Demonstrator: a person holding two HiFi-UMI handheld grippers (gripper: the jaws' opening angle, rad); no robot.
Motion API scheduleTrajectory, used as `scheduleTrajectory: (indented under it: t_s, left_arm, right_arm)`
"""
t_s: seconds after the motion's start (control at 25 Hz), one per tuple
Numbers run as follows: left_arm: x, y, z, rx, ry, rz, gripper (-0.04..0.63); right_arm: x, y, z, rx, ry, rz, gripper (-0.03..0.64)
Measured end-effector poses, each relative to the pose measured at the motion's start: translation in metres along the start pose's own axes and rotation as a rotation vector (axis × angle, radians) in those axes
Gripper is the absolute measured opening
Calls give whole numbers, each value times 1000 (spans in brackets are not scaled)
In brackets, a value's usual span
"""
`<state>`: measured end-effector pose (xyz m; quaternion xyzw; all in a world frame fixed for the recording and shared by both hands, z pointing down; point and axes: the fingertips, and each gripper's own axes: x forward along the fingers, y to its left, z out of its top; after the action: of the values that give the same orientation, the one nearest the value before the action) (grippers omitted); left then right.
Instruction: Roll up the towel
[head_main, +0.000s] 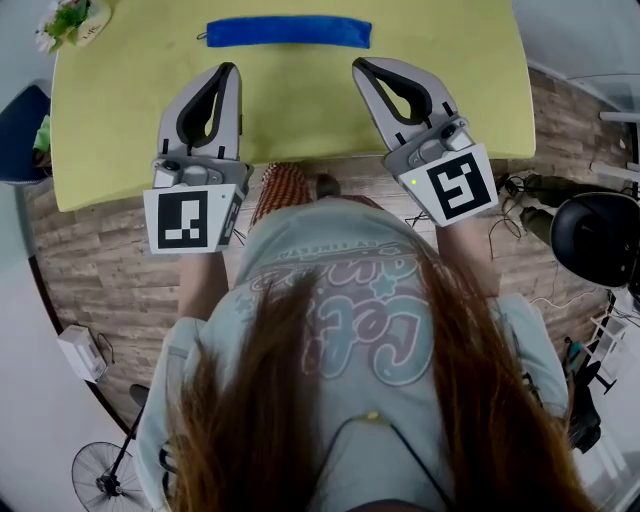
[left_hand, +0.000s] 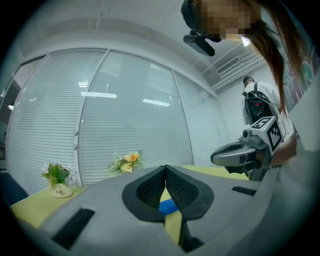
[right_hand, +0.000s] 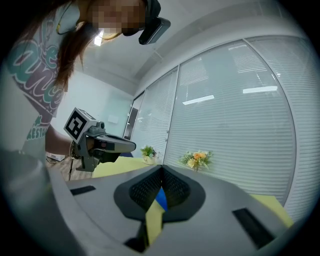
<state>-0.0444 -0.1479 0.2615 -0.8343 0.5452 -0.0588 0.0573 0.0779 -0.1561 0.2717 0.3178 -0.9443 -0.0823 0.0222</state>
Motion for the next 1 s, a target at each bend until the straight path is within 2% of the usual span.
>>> scheduleTrajectory:
  t_s: [0.24, 1.0]
  left_arm:
    - [-1, 1, 0, 3, -4, -3, 11]
    - [-3, 3, 2, 21, -9, -2, 12]
  right_arm:
    - [0, -1, -4, -26, 24, -17, 5]
    - [-6, -8, -4, 4, 8, -39, 5]
